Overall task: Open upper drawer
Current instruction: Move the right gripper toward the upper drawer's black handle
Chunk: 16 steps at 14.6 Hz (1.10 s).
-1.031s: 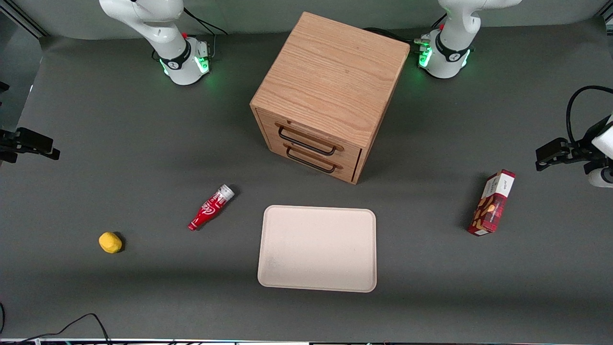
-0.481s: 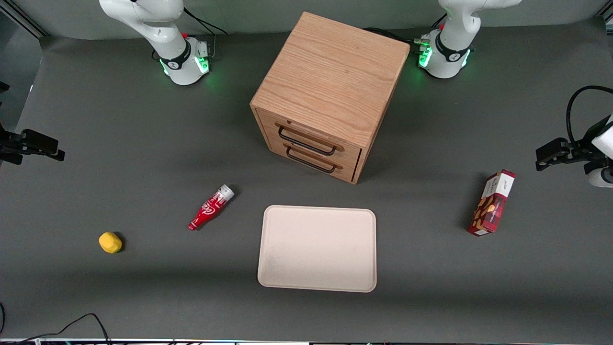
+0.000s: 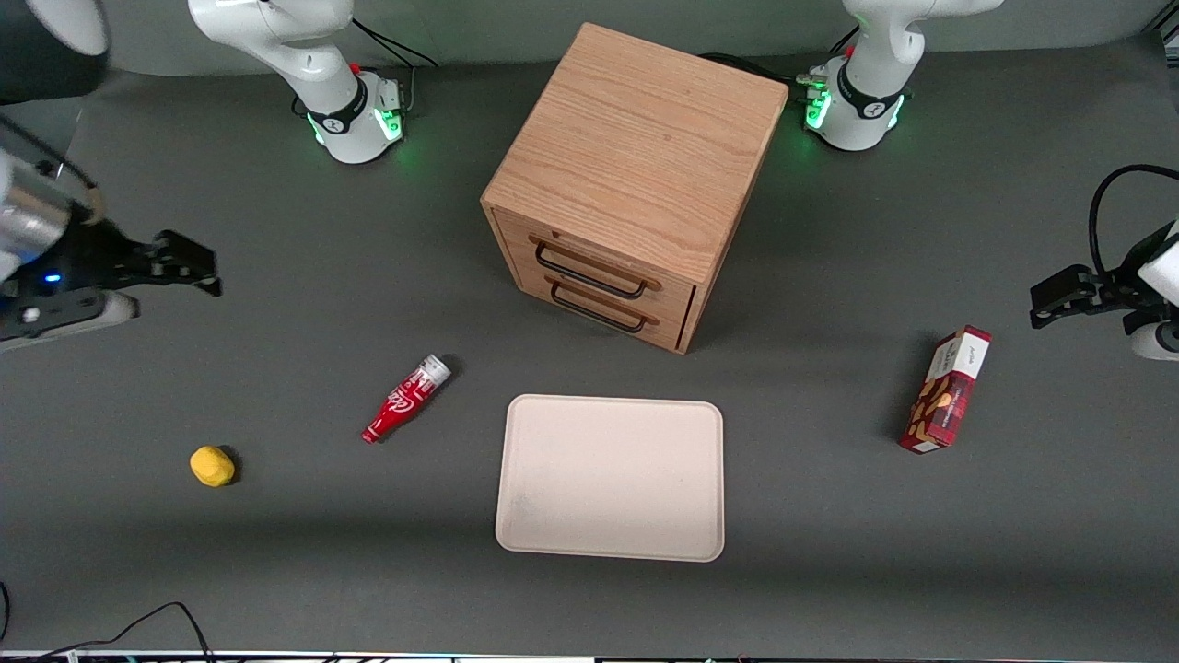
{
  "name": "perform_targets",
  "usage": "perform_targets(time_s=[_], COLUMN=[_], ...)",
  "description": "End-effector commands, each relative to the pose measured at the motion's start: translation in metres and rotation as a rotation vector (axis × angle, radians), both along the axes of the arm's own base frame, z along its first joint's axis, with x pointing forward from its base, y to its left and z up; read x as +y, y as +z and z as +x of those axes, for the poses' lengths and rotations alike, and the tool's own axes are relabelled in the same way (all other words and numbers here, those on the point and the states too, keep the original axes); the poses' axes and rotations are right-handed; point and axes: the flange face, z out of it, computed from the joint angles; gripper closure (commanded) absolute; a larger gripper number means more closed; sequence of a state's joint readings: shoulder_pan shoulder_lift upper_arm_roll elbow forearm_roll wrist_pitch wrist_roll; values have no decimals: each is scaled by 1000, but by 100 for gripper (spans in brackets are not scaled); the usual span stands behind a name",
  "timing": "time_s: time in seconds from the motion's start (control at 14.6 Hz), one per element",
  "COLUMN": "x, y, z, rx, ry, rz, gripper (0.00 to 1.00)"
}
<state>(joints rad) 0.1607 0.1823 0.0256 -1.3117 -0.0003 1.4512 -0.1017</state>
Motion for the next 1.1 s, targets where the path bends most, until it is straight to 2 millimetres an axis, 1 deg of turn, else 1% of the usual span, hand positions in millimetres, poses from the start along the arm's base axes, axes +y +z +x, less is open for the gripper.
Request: perform_targets(time_s=[0.0,0.27,0.48,0.62,0.76,0.82,1.03], x=[57,137,182,216,246,258,290], y=[-2,-10,-23,-32,-45,-52,-82], z=[-3,-19,-28,-36,-43,-43,-43], rx=[2,4,47,36,36,30,32], ry=[72,196,257,307,353,371,425], rz=[-17,2,89,115,127,138,162], gripper=[0,0,0,0,0,0,0])
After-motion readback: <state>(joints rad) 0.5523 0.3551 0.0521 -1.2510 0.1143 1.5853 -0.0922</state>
